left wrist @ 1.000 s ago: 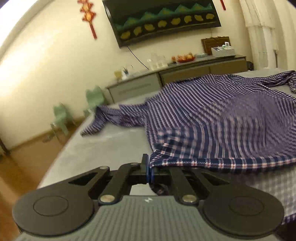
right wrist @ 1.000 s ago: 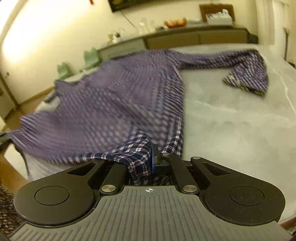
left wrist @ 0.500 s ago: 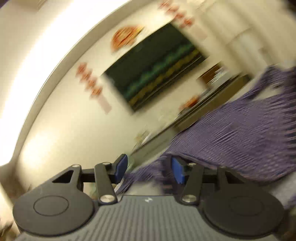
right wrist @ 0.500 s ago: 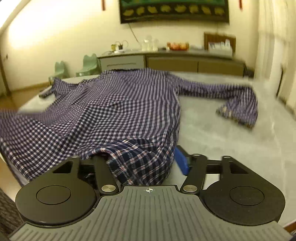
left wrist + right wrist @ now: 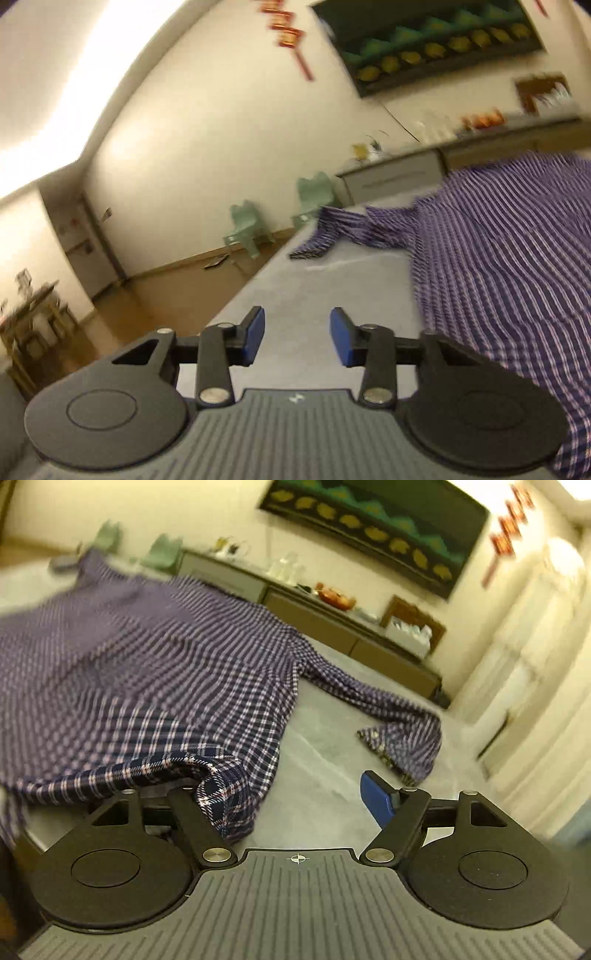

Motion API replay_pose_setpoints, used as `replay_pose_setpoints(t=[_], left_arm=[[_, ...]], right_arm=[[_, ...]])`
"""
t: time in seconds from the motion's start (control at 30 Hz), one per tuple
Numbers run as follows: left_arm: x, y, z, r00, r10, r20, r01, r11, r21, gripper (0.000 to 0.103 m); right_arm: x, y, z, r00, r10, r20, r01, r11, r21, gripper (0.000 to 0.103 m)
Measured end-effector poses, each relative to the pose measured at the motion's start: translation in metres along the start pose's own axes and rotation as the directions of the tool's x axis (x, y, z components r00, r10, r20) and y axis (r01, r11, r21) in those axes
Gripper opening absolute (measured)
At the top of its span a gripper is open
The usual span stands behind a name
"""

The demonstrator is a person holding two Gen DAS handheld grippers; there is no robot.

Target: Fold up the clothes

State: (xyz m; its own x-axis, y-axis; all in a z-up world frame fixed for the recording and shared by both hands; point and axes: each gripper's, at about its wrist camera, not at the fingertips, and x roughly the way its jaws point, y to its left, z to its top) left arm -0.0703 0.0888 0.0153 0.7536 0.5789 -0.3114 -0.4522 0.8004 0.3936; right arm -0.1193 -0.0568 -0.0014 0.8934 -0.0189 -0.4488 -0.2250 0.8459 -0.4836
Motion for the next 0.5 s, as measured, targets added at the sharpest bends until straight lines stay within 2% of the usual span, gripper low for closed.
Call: replay_pose_setpoints(t=[0.03,0.07,0.1,0.13,0.17,0.2,0.23,0.27,0.3,0.33,0.37,0.4,0.43,0.5], left_arm=[[-0.014,-0.003,0.001,0.997,-0.068,0.048,0.068,0.998,0.009,0.038],[-0.031,-0.014,0.0,0.983,-0.155,0.099,0.15,0.987,0.056,0.04],[-0.052,-0.03,-0.004,0.955,-0.261,0.144,0.242,0.96,0.138,0.046],[-0.075,-0.048,-0.009,0.908,-0.378,0.18,0.333,0.913,0.237,0.05],[-0.096,-0.067,-0.015,0.852,-0.483,0.202,0.405,0.852,0.332,0.05],[-0.115,-0.084,-0.023,0.788,-0.578,0.213,0.46,0.782,0.421,0.05],[-0.132,-0.102,-0.031,0.729,-0.652,0.21,0.492,0.712,0.501,0.05],[-0.146,-0.12,-0.038,0.675,-0.711,0.198,0.508,0.642,0.575,0.05],[-0.159,-0.137,-0.045,0.632,-0.753,0.185,0.506,0.582,0.637,0.05],[-0.167,-0.154,-0.051,0.604,-0.778,0.171,0.493,0.534,0.687,0.05],[-0.169,-0.169,-0.055,0.592,-0.79,0.159,0.474,0.501,0.724,0.05],[-0.168,-0.183,-0.058,0.588,-0.795,0.151,0.453,0.478,0.752,0.05],[-0.164,-0.196,-0.061,0.591,-0.794,0.145,0.432,0.463,0.774,0.05],[-0.151,-0.219,-0.065,0.601,-0.788,0.133,0.4,0.441,0.804,0.05]], right_arm=[[-0.002,0.005,-0.001,1.0,-0.002,0.009,0.003,0.999,-0.05,0.076],[-0.004,0.011,-0.002,1.0,-0.005,0.017,0.006,0.995,-0.099,0.077],[-0.009,0.018,-0.001,0.998,0.026,0.053,-0.017,0.987,-0.16,0.077],[-0.013,0.024,0.003,0.995,0.06,0.082,-0.042,0.977,-0.208,0.069],[-0.011,0.019,0.009,0.993,0.096,0.065,-0.084,0.981,-0.173,0.06],[-0.007,0.012,0.016,0.99,0.133,0.043,-0.127,0.984,-0.124,0.027],[-0.004,0.005,0.023,0.985,0.171,0.022,-0.169,0.983,-0.074,0.002],[-0.001,-0.009,0.028,0.979,0.205,0.023,-0.205,0.978,0.021,0.003],[0.002,-0.024,0.03,0.972,0.233,0.036,-0.236,0.966,0.11,0.004],[0.004,-0.039,0.029,0.965,0.258,0.051,-0.263,0.946,0.192,0.003],[0.006,-0.053,0.027,0.957,0.28,0.068,-0.288,0.918,0.271,0.003],[0.007,-0.068,0.026,0.95,0.301,0.088,-0.312,0.884,0.347,0.002],[0.009,-0.08,0.024,0.943,0.316,0.107,-0.332,0.851,0.407,0.002],[0.012,-0.088,0.017,0.936,0.329,0.126,-0.349,0.817,0.459,0.002]])
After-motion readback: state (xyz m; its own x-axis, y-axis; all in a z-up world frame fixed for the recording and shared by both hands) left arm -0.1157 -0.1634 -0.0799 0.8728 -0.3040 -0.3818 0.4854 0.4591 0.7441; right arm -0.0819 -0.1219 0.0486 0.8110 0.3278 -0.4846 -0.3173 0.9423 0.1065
